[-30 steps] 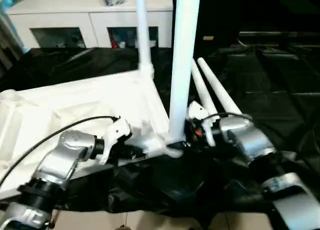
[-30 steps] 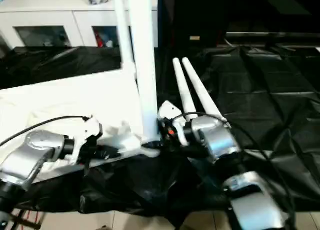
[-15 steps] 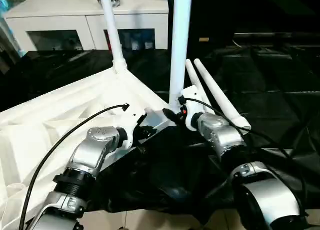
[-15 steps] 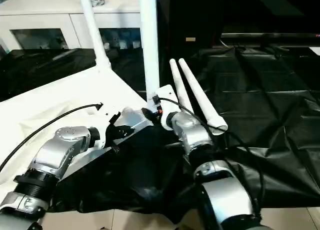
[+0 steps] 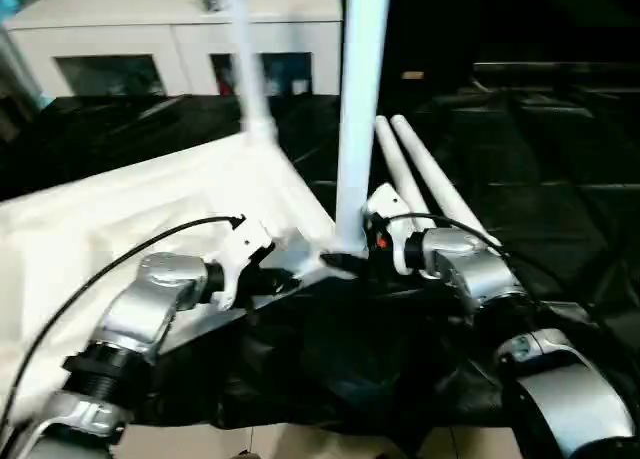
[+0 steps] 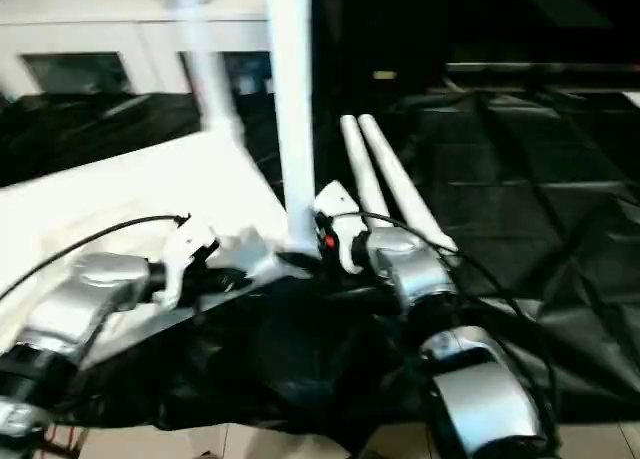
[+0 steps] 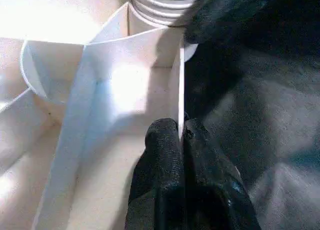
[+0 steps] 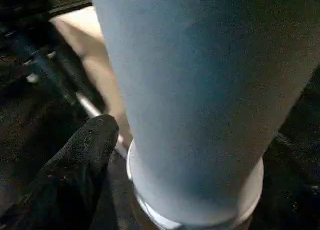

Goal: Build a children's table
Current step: Rotate leg to tighten

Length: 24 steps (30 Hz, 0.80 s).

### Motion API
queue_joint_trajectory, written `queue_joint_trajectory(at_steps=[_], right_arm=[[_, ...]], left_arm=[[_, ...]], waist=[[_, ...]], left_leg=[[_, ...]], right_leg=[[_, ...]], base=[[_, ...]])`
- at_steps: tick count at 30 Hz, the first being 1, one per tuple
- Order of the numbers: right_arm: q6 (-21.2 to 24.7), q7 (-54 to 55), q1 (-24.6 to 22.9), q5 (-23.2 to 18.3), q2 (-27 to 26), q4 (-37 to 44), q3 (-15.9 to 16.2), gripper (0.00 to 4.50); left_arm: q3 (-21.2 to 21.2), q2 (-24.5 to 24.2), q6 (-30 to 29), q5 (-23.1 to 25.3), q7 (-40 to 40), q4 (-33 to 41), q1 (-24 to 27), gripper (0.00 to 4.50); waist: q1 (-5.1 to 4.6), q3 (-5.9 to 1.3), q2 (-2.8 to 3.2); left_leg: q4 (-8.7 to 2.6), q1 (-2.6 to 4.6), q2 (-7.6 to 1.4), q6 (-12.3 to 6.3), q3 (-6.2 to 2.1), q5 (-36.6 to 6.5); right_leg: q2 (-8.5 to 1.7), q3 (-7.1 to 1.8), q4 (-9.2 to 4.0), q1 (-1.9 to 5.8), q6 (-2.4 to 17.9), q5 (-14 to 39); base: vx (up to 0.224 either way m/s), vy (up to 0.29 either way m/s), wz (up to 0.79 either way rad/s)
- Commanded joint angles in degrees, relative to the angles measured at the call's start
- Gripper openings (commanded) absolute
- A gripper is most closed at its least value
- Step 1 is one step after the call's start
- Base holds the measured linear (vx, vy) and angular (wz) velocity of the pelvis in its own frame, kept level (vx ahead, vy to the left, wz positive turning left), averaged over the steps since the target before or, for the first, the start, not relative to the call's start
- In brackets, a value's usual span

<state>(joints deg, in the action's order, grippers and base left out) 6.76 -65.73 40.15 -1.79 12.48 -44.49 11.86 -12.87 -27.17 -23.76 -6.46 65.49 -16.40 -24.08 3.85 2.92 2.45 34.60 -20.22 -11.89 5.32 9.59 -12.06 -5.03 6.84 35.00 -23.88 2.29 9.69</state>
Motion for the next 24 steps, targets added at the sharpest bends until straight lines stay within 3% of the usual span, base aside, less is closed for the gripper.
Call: queue_joint_trajectory(at_steps=[1,3,9,14,19,20,21,22,24], right_arm=[[1.04,-5.11,-0.85,-0.44,0.22,2.74,2.89,3.94],[2.27,-7.09,-1.43,-1.19,1.05,4.50,3.46,3.94],[3.95,-9.85,-3.22,-1.00,1.60,7.86,5.23,3.34],[4.41,-7.24,-3.81,-0.42,0.14,7.55,5.17,2.98],[2.79,9.43,-2.15,1.36,-5.31,0.23,1.36,2.79],[2.79,9.43,-2.15,1.36,-5.31,0.23,1.36,2.77],[3.05,18.78,-0.46,1.64,-8.43,-4.60,-0.95,2.76],[3.05,18.78,-0.46,1.64,-8.43,-4.60,-0.95,2.76],[4.90,29.81,1.49,0.72,-12.47,-9.49,-4.22,2.75]], left_arm=[[-1.50,0.30,1.13,-2.89,4.47,3.20,-0.45,0.00],[-1.72,-0.29,1.13,-2.94,5.41,3.36,-0.35,0.00],[-1.92,-0.66,1.41,-3.19,6.65,3.64,-0.08,0.00],[-1.81,0.49,1.59,-2.48,4.16,2.83,-0.21,0.00],[-0.30,4.78,-0.31,0.19,-4.90,-0.43,-2.15,0.00],[-0.30,4.78,-0.31,0.19,-4.90,-0.43,-2.15,0.00],[1.08,7.77,-1.63,1.35,-11.28,-2.84,-3.87,0.00],[1.08,7.77,-1.63,1.35,-11.28,-2.84,-3.87,0.00],[3.00,11.70,-2.82,2.07,-18.77,-5.65,-6.00,0.00]], waist=[[0.12,-4.14,-0.12],[0.30,-3.95,-0.18],[1.04,-3.90,-0.21],[1.06,-3.93,-0.20],[0.72,-3.81,-0.17],[0.34,-3.67,-0.14],[0.22,-3.74,-0.02],[-0.12,-3.54,-0.03],[-0.69,-3.35,-0.02]], left_leg=[[-3.51,-0.29,-1.40,-6.43,0.05,-5.52],[-3.59,-0.14,-1.28,-5.79,0.15,-6.59],[-3.69,0.04,-1.26,-4.46,0.14,-6.96],[-3.75,-0.05,-1.24,-4.02,0.06,-6.66],[-3.85,-0.05,-1.06,-2.99,0.02,-6.78],[-4.04,0.23,-0.86,-1.72,-0.14,-8.43],[-3.98,0.25,-0.85,-1.57,-0.06,-8.71],[-4.05,0.29,-0.82,-1.24,0.00,-8.90],[-4.05,0.61,-0.65,-0.98,0.02,-10.72]], right_leg=[[-3.19,-3.26,-3.31,4.07,13.21,9.16],[-3.22,-3.33,-3.81,3.97,12.44,12.08],[-3.30,-3.41,-4.23,3.80,10.40,16.08],[-3.25,-3.36,-4.24,3.87,9.91,16.39],[-3.40,-3.32,-4.64,3.83,8.93,18.32],[-3.30,-3.05,-5.01,3.87,8.17,21.56],[-3.35,-3.11,-5.02,3.84,8.03,21.76],[-3.32,-3.17,-5.15,3.63,8.01,22.22],[-3.32,-3.04,-5.75,3.44,7.36,24.68]], base=[[0.000,0.000,0.00],[0.000,0.000,0.00],[0.000,0.000,0.00],[0.000,0.000,0.00],[0.000,0.000,0.00],[0.000,0.000,0.00],[0.000,0.000,0.00],[0.000,0.000,0.00],[0.000,0.000,0.00]])
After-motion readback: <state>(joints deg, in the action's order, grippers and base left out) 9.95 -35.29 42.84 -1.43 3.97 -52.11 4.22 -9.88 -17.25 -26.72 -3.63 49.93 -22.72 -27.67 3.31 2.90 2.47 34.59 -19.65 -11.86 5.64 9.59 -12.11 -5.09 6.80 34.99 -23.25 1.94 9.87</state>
